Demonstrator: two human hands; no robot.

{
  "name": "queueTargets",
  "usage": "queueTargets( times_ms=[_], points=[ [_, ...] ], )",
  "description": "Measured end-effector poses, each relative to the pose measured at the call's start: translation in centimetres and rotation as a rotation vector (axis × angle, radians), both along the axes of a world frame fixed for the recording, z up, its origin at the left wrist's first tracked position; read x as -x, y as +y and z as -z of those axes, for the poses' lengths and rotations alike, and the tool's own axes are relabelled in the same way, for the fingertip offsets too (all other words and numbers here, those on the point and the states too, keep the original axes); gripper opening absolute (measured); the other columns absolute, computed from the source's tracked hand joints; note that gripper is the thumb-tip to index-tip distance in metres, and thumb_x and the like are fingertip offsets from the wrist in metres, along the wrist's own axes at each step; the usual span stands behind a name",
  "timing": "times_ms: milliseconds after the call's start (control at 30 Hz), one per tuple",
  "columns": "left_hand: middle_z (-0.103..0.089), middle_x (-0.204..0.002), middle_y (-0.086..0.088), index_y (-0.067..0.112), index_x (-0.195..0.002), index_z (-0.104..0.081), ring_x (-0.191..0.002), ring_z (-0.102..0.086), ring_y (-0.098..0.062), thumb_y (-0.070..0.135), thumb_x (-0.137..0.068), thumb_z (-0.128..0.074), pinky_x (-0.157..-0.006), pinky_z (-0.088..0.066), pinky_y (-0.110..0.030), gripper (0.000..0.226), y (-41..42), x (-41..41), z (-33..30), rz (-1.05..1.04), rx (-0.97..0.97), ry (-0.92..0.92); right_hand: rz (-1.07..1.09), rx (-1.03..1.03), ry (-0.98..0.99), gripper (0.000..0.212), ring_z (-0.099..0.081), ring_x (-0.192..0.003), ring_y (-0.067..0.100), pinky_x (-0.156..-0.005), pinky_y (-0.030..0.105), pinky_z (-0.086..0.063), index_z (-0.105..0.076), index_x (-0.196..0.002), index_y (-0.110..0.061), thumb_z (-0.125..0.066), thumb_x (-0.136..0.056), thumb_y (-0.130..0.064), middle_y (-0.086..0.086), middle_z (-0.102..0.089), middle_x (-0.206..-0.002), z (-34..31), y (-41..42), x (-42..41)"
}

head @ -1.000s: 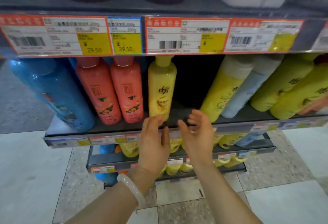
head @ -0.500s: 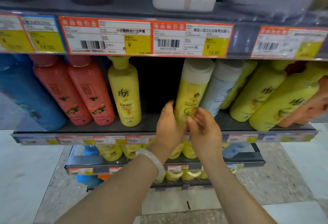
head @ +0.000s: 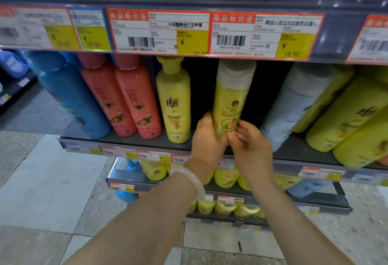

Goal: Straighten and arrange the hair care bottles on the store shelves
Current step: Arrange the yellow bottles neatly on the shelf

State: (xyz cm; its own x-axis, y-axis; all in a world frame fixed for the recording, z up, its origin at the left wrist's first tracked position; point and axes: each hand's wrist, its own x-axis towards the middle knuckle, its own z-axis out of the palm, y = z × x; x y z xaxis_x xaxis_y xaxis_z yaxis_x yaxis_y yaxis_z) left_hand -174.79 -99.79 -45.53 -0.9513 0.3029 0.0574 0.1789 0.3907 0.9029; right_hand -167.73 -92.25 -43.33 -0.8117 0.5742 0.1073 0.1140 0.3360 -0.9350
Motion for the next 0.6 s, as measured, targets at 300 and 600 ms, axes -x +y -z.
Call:
queueTargets(
  times_ms=[300, 600],
  points=[
    [-0.056, -0.109, 0.003, 0.018, -0.117, -0.055, -0.095, -0.053, 0.0, 0.014, -0.081, -0.068, -0.088, -0.043, -0.013, 0.038, -2.6, -2.5, -0.6, -0.143, -0.088, 0.085, -0.059, 0.029, -0.048, 0.037, -0.055, -0.101, 0.003, -0.085, 0.007, -0.041, -0.053, -0.121, -0.016, -0.06, -0.086, -0.006, -0.014, -0.058, -0.104, -0.1, -0.4, 0.3],
    [-0.048, -0.125, -0.016, 0.005, -0.128, -0.039, -0.118, -0.048, -0.032, 0.027, -0.069, -0.078, -0.102, -0.04, -0.05, 0.074, -4.8, 0.8, 0.0, -0.443, -0.124, 0.101, 0.045, 0.017, -0.137, 0.078, -0.055, -0.116, 0.021, -0.098, 0.046, -0.045, -0.036, -0.133, -0.022, -0.073, -0.065, -0.032, 0.004, -0.057, -0.125, 0.3, -1.0, 2.2]
  ],
)
